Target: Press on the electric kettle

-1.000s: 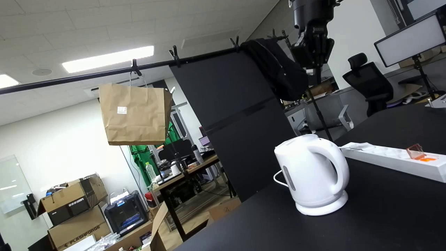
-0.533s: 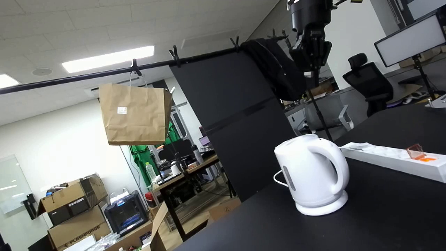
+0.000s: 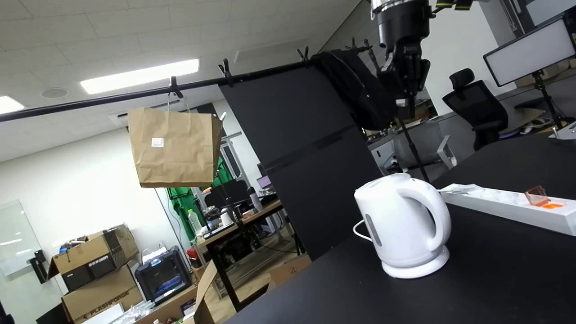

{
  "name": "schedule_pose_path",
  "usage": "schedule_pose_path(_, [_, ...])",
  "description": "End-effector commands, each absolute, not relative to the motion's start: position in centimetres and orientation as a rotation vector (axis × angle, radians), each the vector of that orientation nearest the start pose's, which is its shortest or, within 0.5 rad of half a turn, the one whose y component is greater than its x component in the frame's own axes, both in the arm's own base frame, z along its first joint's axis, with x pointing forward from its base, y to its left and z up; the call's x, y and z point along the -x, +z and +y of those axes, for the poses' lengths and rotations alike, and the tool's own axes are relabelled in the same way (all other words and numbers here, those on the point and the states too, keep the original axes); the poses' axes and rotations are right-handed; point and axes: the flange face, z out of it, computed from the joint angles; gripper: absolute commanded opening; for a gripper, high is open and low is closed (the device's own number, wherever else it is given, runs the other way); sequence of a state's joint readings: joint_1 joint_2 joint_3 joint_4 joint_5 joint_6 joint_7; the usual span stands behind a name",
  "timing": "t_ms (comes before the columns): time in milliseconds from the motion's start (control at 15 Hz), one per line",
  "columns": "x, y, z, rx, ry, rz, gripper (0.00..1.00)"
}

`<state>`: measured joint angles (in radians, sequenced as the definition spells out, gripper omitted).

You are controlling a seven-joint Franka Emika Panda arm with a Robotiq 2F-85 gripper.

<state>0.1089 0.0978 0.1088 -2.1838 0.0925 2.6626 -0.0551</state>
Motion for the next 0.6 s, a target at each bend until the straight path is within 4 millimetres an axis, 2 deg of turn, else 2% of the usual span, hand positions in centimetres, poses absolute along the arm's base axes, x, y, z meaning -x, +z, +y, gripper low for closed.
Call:
schedule_pose_path(0, [-58.1,37.1,12.8,2.985,-0.578,-0.301,0.0])
schedule_pose_path(533, [-59.6,33.9,14.0,2.974,-0.514,-0.309,0.0])
